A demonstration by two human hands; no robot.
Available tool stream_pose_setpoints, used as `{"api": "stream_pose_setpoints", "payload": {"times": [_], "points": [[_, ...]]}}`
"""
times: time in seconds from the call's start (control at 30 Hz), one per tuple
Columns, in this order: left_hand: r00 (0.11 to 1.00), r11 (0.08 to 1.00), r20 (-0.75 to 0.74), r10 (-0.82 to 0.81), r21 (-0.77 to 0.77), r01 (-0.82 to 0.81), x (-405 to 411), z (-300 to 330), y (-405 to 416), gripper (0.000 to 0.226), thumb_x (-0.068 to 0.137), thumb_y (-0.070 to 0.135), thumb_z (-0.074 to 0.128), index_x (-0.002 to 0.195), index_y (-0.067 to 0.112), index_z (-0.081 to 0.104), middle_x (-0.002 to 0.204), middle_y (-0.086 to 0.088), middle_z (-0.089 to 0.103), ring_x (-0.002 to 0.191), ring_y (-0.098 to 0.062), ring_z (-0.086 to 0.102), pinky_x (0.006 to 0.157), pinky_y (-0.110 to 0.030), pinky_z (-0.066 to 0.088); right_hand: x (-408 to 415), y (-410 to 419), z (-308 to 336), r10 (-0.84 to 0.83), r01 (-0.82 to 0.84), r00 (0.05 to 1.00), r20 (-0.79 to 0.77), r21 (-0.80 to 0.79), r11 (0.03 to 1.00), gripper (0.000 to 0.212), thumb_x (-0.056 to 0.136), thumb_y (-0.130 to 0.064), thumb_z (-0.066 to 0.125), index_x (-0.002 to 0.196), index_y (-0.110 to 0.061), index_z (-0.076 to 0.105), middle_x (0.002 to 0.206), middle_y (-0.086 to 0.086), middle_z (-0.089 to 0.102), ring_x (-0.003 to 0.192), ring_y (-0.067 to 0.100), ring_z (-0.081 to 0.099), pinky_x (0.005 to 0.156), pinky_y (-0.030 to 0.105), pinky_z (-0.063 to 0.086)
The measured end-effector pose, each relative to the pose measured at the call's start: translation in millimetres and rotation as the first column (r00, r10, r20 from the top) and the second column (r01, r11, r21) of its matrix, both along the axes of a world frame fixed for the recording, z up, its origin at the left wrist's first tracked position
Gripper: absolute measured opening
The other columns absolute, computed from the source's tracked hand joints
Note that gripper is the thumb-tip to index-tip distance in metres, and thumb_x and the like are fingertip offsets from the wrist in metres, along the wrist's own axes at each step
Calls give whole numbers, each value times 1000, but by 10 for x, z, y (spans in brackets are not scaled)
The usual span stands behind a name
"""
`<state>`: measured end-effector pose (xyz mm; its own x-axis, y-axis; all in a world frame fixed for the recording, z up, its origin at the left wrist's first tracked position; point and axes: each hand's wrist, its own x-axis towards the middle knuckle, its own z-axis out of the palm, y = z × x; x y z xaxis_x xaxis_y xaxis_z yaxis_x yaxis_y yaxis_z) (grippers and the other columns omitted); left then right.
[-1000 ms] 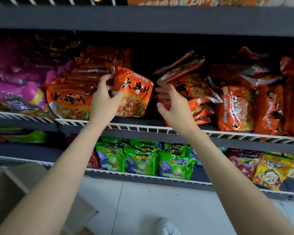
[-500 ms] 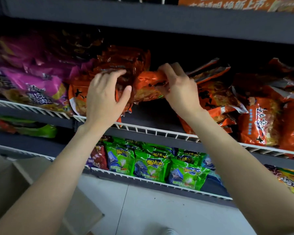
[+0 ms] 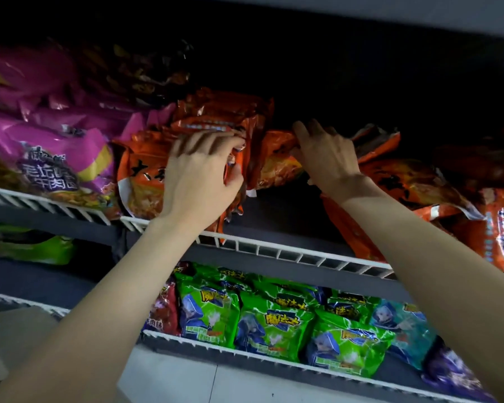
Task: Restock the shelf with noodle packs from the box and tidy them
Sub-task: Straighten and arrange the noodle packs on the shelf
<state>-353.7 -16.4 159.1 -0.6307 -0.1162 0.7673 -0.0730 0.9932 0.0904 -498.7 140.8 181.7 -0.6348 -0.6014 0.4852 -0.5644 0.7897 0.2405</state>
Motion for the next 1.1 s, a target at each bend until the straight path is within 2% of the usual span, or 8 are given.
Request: {"api": "stream_pose_setpoints", "payload": {"times": [0.17,0.3,0.37,0.47,0.53,0.63,1.0,1.1], "points": [[979,988,-150,-138,-95,125,79,-11,313,38,82,23,60,119,12,62,123,-4,60,115,-25,51,97,-37,37,213,189,-79,152,-146,986,75,-77,986,48,92,-24,55,137,-16,41,137,10,43,119,36,50,82,45,49],[996,980,78,-42,-192,56,-126,-6,604,62,72,26,74,129,8,54,129,-13,56,119,-31,52,111,-43,29,342,478,-155,265,-223,943,201,-209,952,61,87,-18,61,143,-13,38,153,8,25,102,36,62,73,42,54],[986,974,165,13,-223,24,-249,-35,653,64,64,21,80,123,8,58,122,-14,60,109,-35,58,110,-44,30,357,678,-136,231,-200,968,101,-249,948,57,85,-14,59,139,-12,44,146,11,37,101,39,60,74,41,51],[975,968,211,75,-248,-21,-340,-54,658,59,64,14,80,119,11,59,106,-10,64,89,-33,64,92,-40,46,233,819,-48,174,-183,980,-95,-90,979,59,79,-23,65,134,-10,50,136,18,48,121,42,46,101,49,36],[960,980,262,100,-194,-49,-359,-29,656,53,81,13,68,130,13,47,109,-11,59,86,-34,63,69,-38,48,82,789,-2,58,-58,998,8,116,991,85,78,-48,66,147,-12,31,149,16,33,140,36,23,114,53,10],[960,994,265,91,-86,-71,-398,37,626,41,96,22,50,132,10,37,110,-14,56,85,-35,62,60,-37,44,-71,718,-66,-95,94,995,-12,297,950,108,74,-73,53,153,-15,6,155,12,22,146,30,8,112,57,-11],[985,992,170,-15,122,-6,-455,83,630,35,97,24,50,126,6,44,110,-15,57,89,-31,62,68,-29,41,-64,976,-86,-60,52,998,36,192,980,71,79,-71,40,140,-35,41,147,11,31,139,33,21,114,56,-3],[982,996,186,-16,91,-1,-490,60,667,35,97,26,48,125,6,42,107,-14,57,87,-29,63,65,-28,42,-89,1021,75,20,-25,996,86,59,998,51,91,-49,36,136,-30,49,142,12,39,134,36,26,111,52,13]]}}
